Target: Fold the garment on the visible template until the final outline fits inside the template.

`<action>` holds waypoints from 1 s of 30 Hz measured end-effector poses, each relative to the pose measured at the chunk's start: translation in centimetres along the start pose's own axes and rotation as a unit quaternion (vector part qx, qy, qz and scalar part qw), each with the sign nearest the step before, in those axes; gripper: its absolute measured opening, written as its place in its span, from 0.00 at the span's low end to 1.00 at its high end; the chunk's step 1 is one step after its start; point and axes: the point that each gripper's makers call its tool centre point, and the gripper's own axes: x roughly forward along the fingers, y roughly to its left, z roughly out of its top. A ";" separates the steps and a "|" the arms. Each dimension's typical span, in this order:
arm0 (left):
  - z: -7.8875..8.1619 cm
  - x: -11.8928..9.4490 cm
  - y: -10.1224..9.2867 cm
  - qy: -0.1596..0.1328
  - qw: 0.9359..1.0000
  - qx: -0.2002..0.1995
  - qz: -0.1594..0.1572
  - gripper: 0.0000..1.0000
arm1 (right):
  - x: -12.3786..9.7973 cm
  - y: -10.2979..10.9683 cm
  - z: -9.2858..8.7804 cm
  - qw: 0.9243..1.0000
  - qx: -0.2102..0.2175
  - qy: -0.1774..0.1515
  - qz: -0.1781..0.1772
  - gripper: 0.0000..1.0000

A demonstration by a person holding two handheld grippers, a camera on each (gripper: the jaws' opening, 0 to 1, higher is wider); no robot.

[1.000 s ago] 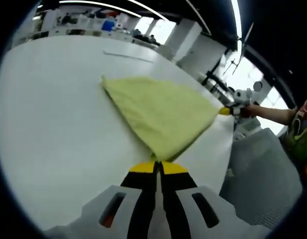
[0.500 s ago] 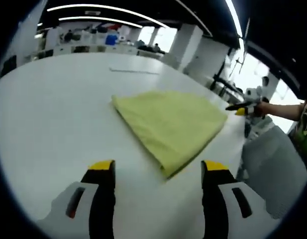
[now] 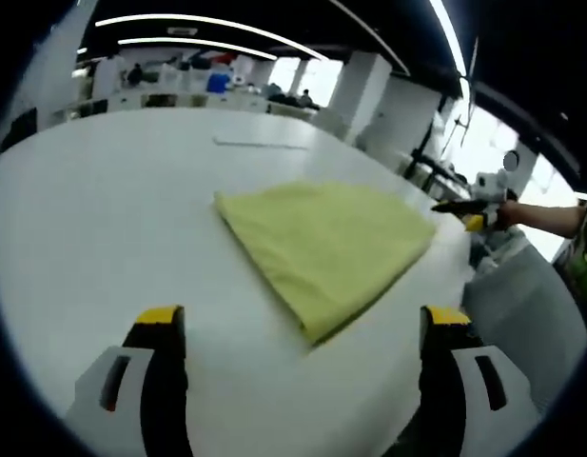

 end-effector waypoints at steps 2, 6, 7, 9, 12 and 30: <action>-0.2 -0.1 -0.1 0.004 1.000 0.000 0.004 0.99 | 0.1 0.0 0.2 1.000 0.000 -0.008 0.003 1.00; -0.4 -0.1 -0.4 0.003 1.000 -0.007 0.002 0.99 | 0.5 0.3 0.3 1.000 0.011 -0.013 0.006 1.00; -0.2 0.0 -0.5 -0.005 1.000 -0.012 -0.001 0.99 | 0.6 0.5 0.2 1.000 0.015 -0.010 0.009 1.00; -0.2 -0.2 -0.5 -0.008 1.000 -0.016 0.004 0.98 | 0.8 0.6 0.7 1.000 0.012 -0.019 0.010 1.00; 0.0 -0.2 -0.5 -0.011 1.000 -0.013 0.006 0.97 | 0.7 1.0 1.1 0.999 0.021 -0.027 0.009 1.00; 1.5 -0.2 -1.3 -0.028 0.999 -0.020 0.006 0.95 | -0.9 1.8 1.9 0.999 0.015 -0.043 -0.018 0.99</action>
